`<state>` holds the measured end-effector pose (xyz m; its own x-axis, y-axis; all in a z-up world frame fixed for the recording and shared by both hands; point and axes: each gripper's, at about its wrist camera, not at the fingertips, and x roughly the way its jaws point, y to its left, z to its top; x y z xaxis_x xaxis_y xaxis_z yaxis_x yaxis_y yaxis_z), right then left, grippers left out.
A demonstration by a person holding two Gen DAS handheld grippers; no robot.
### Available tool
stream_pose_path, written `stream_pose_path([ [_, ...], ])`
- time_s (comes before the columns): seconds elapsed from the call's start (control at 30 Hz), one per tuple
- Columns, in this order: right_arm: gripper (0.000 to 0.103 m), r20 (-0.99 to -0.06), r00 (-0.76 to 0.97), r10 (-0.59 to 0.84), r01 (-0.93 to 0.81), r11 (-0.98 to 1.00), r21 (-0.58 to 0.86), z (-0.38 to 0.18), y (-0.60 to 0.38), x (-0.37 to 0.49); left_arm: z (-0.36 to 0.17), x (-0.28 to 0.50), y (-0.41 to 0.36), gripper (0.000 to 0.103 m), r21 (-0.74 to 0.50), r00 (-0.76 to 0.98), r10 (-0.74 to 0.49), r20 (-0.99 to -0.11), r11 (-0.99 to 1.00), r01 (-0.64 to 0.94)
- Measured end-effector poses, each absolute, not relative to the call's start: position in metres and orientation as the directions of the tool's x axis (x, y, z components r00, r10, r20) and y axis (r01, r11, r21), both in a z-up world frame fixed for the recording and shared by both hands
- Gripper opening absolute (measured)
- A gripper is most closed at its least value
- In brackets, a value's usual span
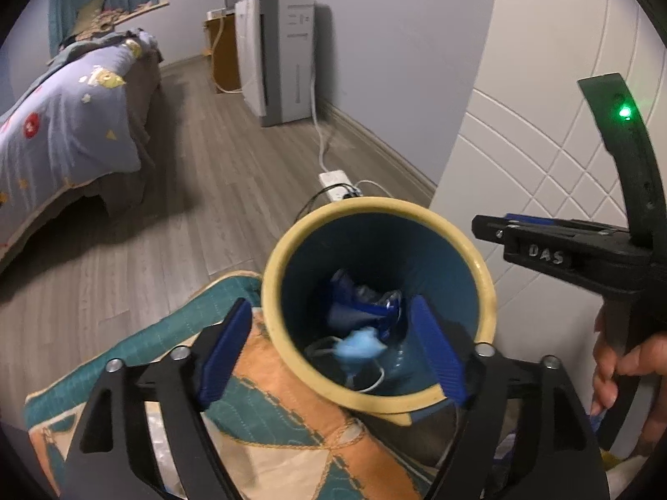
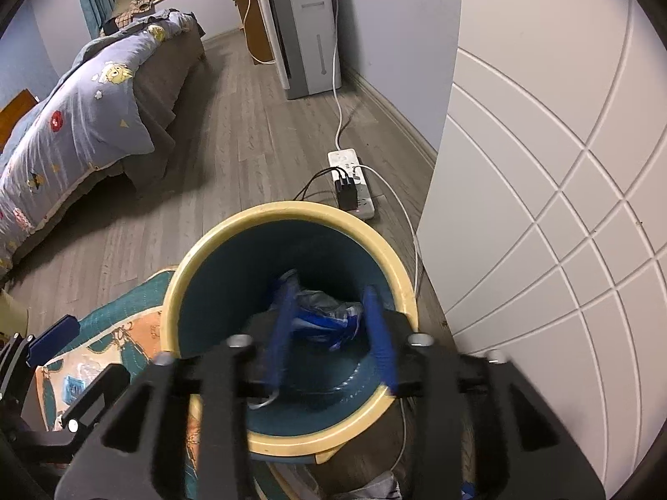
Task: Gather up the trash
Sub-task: 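Carry both items over the yellow bin and open both tools to drop them, then move both tools back from the bin toward the trash pile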
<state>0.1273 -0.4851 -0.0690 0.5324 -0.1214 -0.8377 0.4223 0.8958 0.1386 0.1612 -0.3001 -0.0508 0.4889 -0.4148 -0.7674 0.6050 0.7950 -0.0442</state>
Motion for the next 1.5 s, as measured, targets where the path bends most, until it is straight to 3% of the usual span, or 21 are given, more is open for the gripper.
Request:
stream_pose_path([
  [0.07, 0.061, -0.835, 0.537, -0.119, 0.416, 0.898, 0.139, -0.067, -0.483, 0.128, -0.049, 0.16, -0.295, 0.092, -0.037, 0.507, -0.401, -0.763, 0.81, 0.586],
  [0.2, 0.079, -0.83, 0.548, -0.107, 0.399, 0.905, 0.147, -0.065, -0.478, 0.13, -0.042, 0.155, -0.281, 0.095, -0.006, 0.546, -0.378, -0.747, 0.827, 0.563],
  [0.27, 0.094, -0.822, 0.561, -0.1, 0.384, 0.911, 0.151, -0.062, -0.474, 0.129, -0.038, 0.153, -0.275, 0.095, 0.004, 0.558, -0.368, -0.744, 0.832, 0.555],
  [0.33, 0.097, -0.812, 0.575, -0.1, 0.374, 0.915, 0.152, -0.057, -0.471, 0.129, -0.035, 0.15, -0.266, 0.096, 0.014, 0.574, -0.351, -0.74, 0.845, 0.535],
  [1.03, 0.097, -0.764, 0.643, -0.054, 0.217, 0.969, 0.115, -0.019, -0.392, 0.131, 0.0, 0.116, -0.176, 0.097, 0.111, 0.674, -0.202, -0.711, 0.914, 0.39],
  [1.5, 0.097, -0.687, 0.724, -0.056, 0.139, 0.988, 0.066, 0.019, -0.328, 0.119, 0.01, 0.094, -0.068, 0.098, 0.067, 0.685, -0.107, -0.72, 0.973, 0.222],
])
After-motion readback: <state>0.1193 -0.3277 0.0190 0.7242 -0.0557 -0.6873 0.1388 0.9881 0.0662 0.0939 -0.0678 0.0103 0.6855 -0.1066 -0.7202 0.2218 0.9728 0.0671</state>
